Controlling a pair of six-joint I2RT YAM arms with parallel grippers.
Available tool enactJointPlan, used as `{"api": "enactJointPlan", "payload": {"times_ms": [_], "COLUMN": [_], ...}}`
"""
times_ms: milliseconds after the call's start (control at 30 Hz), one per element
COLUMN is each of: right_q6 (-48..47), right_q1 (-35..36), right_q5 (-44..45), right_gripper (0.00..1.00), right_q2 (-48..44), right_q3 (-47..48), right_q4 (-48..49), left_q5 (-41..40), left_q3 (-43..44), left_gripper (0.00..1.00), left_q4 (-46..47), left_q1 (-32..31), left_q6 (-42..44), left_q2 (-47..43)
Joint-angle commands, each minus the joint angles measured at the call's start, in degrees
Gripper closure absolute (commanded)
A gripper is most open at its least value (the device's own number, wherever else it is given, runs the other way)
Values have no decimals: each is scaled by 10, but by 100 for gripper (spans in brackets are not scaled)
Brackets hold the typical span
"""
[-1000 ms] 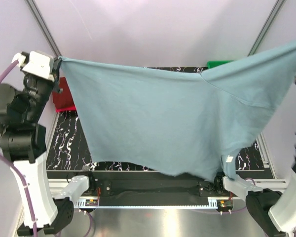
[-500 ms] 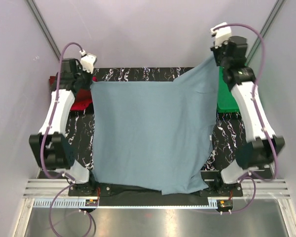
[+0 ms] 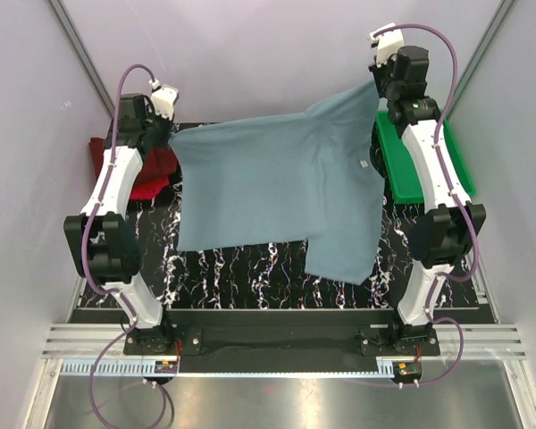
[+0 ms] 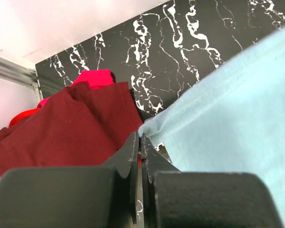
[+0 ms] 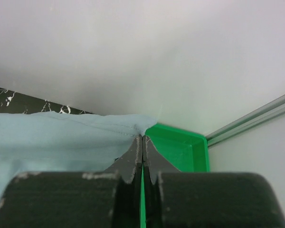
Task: Fold and stack the t-shirts
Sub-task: Flatten the tshirt out
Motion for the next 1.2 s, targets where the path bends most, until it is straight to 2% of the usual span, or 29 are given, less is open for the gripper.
{"api": "enactJointPlan", "payload": {"times_ms": [0, 267, 400, 533, 767, 1033, 1167], "right_q6": [9, 33, 20, 12, 12, 19, 22], "right_q1": [-6, -6, -6, -6, -6, -6, -6], "right_q5": [-16, -59, -74, -69, -67, -71, -74], "right_gripper": [100, 100, 100, 100, 100, 100, 100], "right_q2": [-41, -98, -142, -164, -174, -251, -266], "right_q3": [-26, -165, -281, -332, -314, -369, -371], "right_q4": [28, -17, -10, 4, -25, -45, -57], "left_q5": [2, 36, 42, 39, 41, 92, 97], "left_q3": [-5, -35, -37, -35, -1, -39, -25], "left_gripper": [100, 100, 100, 100, 100, 100, 100], "left_q4": [31, 5, -28, -46, -84, -155, -197], "left_q1": [-7, -17, -19, -19, -19, -21, -21], "left_q6": [-7, -10, -10, -11, -2, -4, 3], "left_q2": [-29, -40, -38, -32, -17, -55, -61]}}
